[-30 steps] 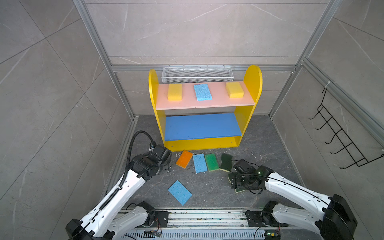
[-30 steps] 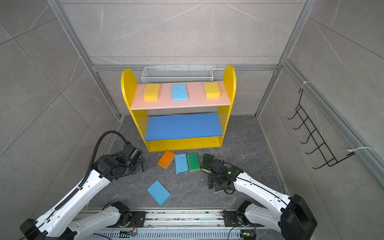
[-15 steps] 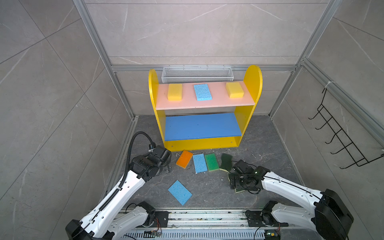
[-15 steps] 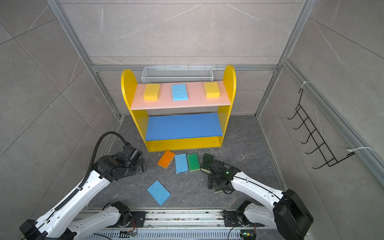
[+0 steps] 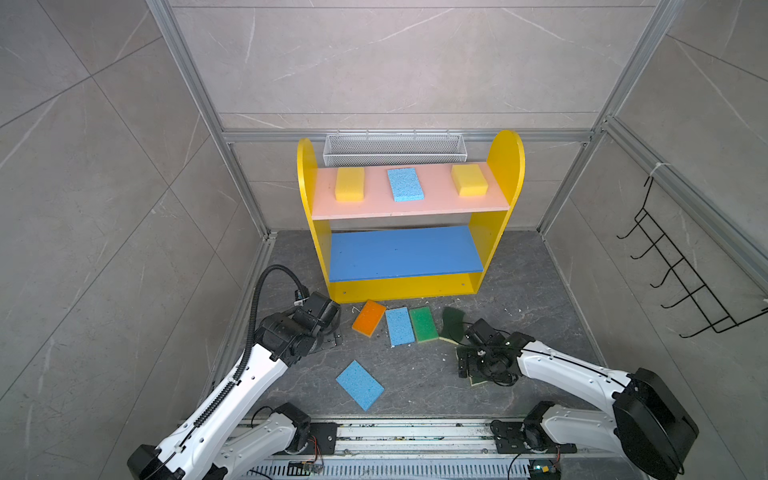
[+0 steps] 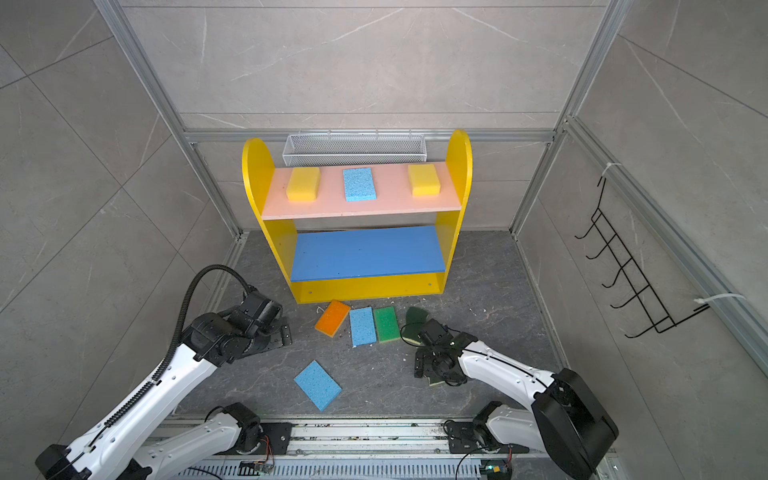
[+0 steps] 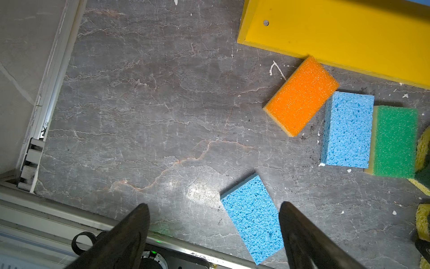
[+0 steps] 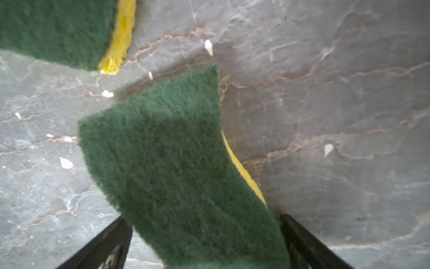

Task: Place and organize the cleaning sponges onto the shelf
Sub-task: 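Lower the right gripper onto the nearer dark green scouring pad, then close the right gripper on the dark green pad and lift it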

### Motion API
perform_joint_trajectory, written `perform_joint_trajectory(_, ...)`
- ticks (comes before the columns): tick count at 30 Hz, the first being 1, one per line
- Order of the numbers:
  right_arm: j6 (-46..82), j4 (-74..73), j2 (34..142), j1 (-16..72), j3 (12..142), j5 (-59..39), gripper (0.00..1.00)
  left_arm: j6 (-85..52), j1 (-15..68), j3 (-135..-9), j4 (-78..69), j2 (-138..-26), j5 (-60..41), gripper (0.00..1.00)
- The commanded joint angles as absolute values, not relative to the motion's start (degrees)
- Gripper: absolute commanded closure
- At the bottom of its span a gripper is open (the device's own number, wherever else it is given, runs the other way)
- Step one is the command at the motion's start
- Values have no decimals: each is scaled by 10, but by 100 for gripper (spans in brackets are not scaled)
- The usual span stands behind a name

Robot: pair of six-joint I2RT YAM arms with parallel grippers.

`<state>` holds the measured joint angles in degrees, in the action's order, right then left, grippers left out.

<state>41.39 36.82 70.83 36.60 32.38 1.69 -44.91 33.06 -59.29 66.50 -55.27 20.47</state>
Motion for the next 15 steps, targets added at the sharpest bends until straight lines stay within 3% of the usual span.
perform_joint_trajectory(1,416,367,725,363,323,-4,5,-464,327,-597,682,-541,210,10)
perform_joint_trajectory(7,435,331,729,369,308,-46,12,-468,327,-596,685,-532,211,10)
perform_joint_trajectory(15,462,327,750,411,336,-45,12,-474,327,-593,695,-511,213,10)
